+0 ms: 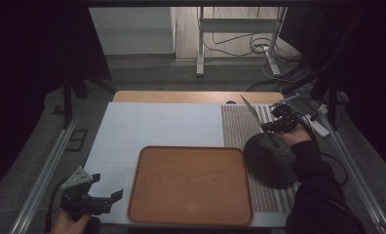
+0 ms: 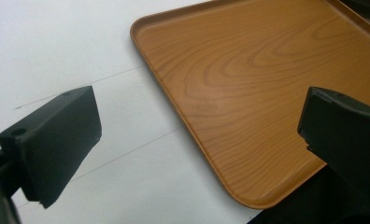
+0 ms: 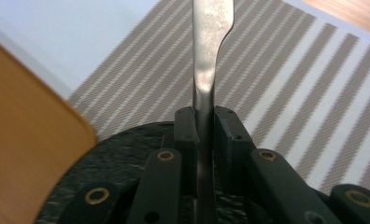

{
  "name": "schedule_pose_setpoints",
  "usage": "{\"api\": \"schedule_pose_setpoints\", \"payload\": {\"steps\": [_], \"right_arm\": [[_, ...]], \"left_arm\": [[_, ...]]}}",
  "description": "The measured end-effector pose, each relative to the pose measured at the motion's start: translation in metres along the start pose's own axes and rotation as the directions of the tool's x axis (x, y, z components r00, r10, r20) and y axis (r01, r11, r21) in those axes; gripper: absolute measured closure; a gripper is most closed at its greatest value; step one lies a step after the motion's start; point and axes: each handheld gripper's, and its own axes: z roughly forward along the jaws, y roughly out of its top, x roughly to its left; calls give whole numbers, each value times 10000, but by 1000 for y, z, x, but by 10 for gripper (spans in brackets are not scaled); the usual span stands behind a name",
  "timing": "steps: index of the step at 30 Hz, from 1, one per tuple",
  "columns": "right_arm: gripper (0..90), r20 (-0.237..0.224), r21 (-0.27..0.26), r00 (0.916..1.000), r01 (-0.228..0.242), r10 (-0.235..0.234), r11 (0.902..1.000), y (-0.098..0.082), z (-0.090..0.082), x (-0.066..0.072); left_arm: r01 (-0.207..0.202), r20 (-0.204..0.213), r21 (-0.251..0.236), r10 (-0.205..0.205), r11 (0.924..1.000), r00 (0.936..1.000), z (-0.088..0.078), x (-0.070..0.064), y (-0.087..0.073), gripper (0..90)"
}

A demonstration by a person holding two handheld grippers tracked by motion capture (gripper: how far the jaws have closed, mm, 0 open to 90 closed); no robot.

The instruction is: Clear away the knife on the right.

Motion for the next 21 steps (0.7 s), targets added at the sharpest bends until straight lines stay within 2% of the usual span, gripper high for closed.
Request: {"api": "schedule_pose_setpoints", "payload": {"steps": [9,21], "right_arm": [[804,-434,-9,9982,408,-408,9992,-6,-3,29],[804,-958,26,9900,1047,-1039,9945,-15,-7,68]], "left_arm": [[-13,-8,3,13,10000,10000,0,0,0,0],[-8,-10,15,8,10000,10000,0,0,0,0]]}}
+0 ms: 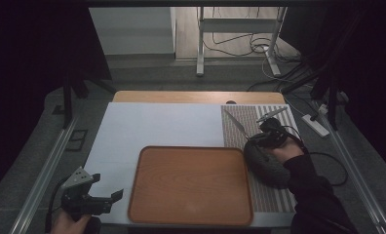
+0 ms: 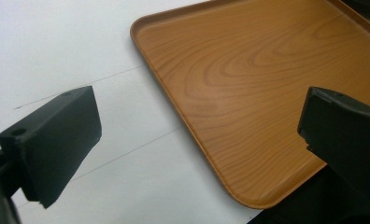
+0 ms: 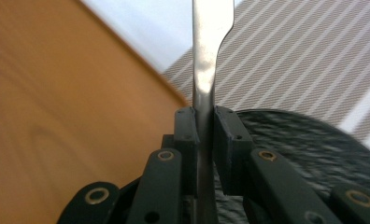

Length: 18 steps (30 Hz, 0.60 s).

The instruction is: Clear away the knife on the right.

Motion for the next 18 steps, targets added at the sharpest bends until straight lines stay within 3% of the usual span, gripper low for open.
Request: {"api": "schedule_pose_setpoints", "payload": {"steps": [18], "right_arm": [[803,-1216,613,9903,744,-666,9953,-13,4,70]], "left_arm": [[-3,31,-5,3,10000,10000,0,0,0,0]]}}
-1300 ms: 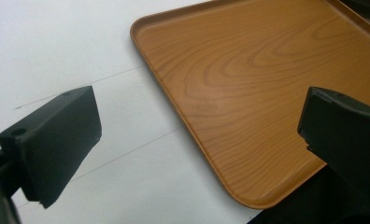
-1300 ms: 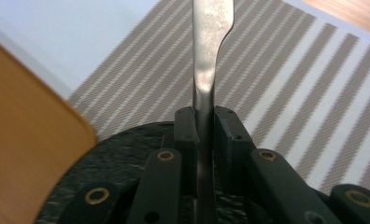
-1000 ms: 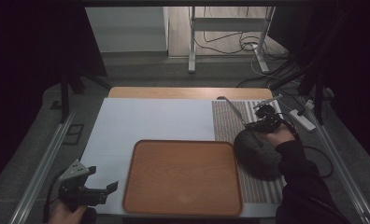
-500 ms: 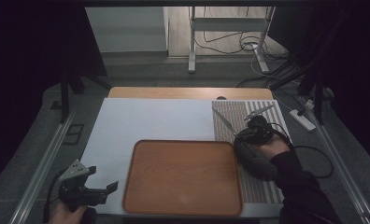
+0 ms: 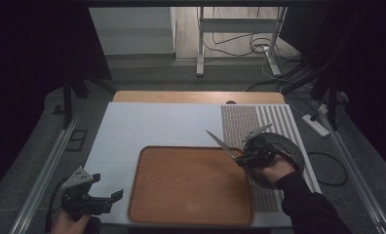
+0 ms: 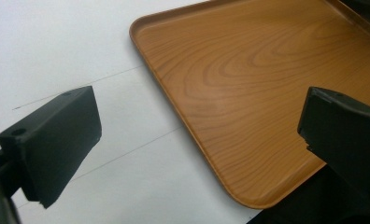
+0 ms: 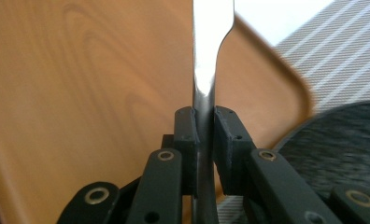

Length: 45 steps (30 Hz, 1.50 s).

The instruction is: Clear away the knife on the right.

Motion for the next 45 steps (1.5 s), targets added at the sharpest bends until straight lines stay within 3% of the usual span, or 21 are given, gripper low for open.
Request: {"api": "schedule_pose_setpoints", "payload": {"steps": [9,18,22,24,26,29,31,34,37,41,45], "right_arm": [[803,-516,356,9978,425,-407,9985,-3,11,30],[803,-771,876,9959,550,-483,9946,-8,28,55],[802,-813,1457,9949,706,-592,9868,-14,41,61],[801,-739,1737,9942,896,-777,9807,-16,48,64],[796,-947,2155,9923,991,-802,9715,-18,55,66],[794,-1112,1751,9886,1200,-1015,9772,-16,52,66],[796,-1339,1359,9834,1403,-1222,9807,-11,48,65],[890,-1307,979,9772,1806,-1673,9787,-1,48,69],[900,-1492,867,9652,2292,-2148,9695,13,57,80],[899,-1524,980,9457,3037,-2873,9477,31,77,95],[899,-1447,1211,9369,3359,-3181,9341,35,95,96]], "left_arm": [[-6,0,3,6,10000,10000,0,0,0,0],[-21,-1,12,21,10000,10000,0,0,0,0],[-22,4,10,22,10000,10000,0,0,0,0],[-28,5,7,28,10000,10000,0,0,0,0],[-34,1,14,34,10000,10000,0,0,0,0],[-40,-7,30,40,10000,10000,0,0,0,0],[-61,-21,43,61,10000,10000,1,0,0,0],[-98,-28,77,98,9999,9999,1,-1,1,0],[-94,-32,117,94,9999,10000,2,-1,1,0],[-61,-32,129,62,9999,10000,2,-1,1,0],[-75,-37,125,76,9999,10000,1,-1,0,0]]}}
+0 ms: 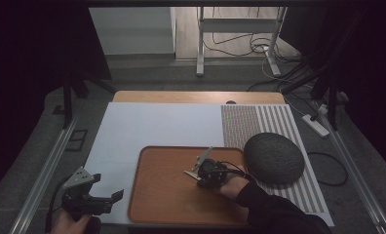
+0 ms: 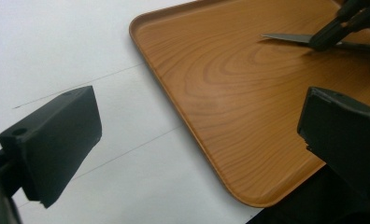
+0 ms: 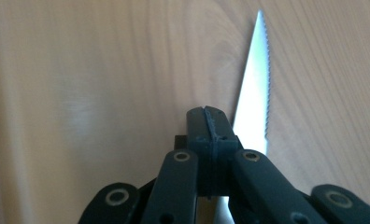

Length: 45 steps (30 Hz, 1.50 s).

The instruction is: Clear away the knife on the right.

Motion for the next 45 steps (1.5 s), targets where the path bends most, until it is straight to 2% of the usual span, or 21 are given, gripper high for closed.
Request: {"api": "schedule_pose_setpoints", "payload": {"steps": [1,2,3,4,7,11,20,23,29,41,45], "right_arm": [[899,71,84,10000,43,-44,10000,0,3,-2],[899,-24,-112,10000,-32,32,9999,0,4,-4],[899,215,108,9998,25,-27,9999,0,2,-6],[899,160,-110,9998,-67,69,9999,-1,3,-8],[900,651,-146,9975,-267,276,9995,-5,1,-15],[900,1080,29,9912,-770,762,9970,-13,-6,-26],[900,1500,141,9783,-1468,1431,9891,-38,-21,-42],[900,1416,15,9738,-1802,1782,9836,-48,-26,-46],[900,1468,54,9658,-2171,2140,9761,-62,-34,-48],[900,1426,356,9542,-2706,2631,9620,-82,-45,-52],[899,1391,386,9537,-2744,2668,9608,-83,-46,-52]], "left_arm": [[-16,-2,9,16,10000,10000,0,0,0,1],[-30,-3,12,30,10000,10000,0,0,0,1],[-39,-9,21,39,10000,10000,0,0,0,1],[-38,-13,24,38,10000,10000,0,0,0,1],[-51,-32,26,51,10000,10000,0,-1,0,2],[-96,-60,37,96,9999,9999,0,-1,0,2],[-167,-95,60,168,9998,9998,0,-2,0,4],[-171,-95,63,172,9998,9998,0,-2,0,4],[-179,-88,60,179,9998,9998,0,-2,0,4],[-167,-101,54,168,9998,9998,0,-2,0,4],[-168,-110,67,169,9998,9998,0,-2,1,4]]}}
